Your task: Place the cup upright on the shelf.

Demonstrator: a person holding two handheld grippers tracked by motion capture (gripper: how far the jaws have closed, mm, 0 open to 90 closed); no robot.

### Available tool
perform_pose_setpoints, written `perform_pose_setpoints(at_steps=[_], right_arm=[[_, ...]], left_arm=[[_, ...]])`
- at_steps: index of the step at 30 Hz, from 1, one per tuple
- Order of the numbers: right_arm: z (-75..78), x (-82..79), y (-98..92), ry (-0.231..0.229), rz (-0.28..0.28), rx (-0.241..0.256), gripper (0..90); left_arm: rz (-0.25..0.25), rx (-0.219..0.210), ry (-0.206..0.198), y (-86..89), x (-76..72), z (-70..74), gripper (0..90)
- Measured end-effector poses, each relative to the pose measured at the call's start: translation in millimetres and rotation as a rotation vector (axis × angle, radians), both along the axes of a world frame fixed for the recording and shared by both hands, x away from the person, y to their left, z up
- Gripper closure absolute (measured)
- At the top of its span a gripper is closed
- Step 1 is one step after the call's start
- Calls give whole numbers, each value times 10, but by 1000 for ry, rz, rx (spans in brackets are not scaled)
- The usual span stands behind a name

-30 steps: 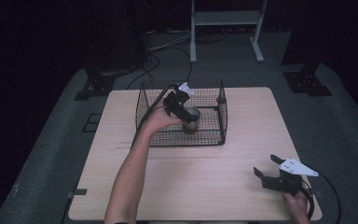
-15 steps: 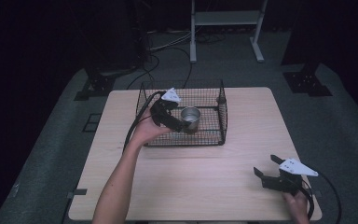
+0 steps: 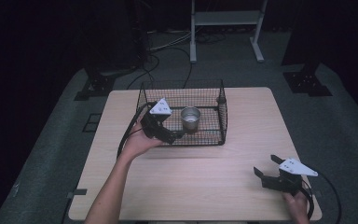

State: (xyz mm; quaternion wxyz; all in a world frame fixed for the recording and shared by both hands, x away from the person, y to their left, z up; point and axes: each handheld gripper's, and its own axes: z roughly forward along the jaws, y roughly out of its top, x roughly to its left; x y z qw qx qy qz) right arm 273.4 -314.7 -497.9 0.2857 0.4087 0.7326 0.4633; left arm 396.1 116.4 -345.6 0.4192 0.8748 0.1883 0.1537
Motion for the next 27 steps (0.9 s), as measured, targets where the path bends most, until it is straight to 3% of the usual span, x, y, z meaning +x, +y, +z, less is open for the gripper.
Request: perform_pose_setpoints(at_steps=[6,14,18,27], right_arm=[[2,-1,-1,2,0,-5,135],[2,-4,1,3,-3,-3,135],[1,-3,6,3,-3,-8,135],[2,-2,0,7,-12,-1,135]], left_arm=[[2,3,-7,80,-111,-54,54],[22,-34,-16,219,-331,-193,54],[24,-32,-12,256,-388,-253,54],[22,-81,-20,338,-640,-361,54]])
